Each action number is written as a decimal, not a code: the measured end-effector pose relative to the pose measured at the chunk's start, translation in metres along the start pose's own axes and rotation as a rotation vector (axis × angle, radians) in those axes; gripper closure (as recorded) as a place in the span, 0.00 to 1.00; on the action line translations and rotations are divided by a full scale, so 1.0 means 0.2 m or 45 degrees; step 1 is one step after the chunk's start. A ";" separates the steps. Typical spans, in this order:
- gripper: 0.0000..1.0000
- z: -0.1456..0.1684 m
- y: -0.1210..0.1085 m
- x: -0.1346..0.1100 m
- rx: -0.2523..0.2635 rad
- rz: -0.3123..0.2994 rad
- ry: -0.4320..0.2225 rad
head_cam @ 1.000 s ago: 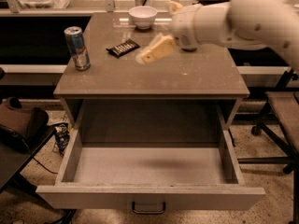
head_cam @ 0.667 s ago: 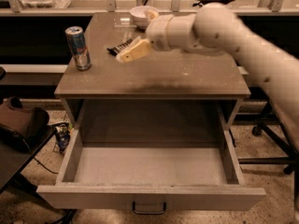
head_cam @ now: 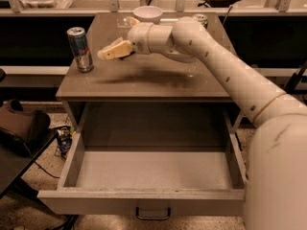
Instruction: Place redbull can into top drawer
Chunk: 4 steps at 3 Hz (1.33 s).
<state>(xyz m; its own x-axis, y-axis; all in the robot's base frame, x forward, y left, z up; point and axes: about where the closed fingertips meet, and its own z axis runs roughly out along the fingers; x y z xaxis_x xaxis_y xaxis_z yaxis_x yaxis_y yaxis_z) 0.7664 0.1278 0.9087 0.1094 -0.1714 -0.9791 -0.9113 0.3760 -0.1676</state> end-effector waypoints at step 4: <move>0.00 0.36 0.30 -0.09 -0.217 0.142 -0.125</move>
Offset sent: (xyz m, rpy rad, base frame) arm -0.0262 0.0565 -0.0089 0.1073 0.1188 0.1235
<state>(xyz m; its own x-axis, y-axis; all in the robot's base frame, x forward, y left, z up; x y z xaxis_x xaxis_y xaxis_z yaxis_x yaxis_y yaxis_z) 0.7387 0.2187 0.9072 0.0347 -0.0448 -0.9984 -0.9729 0.2268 -0.0440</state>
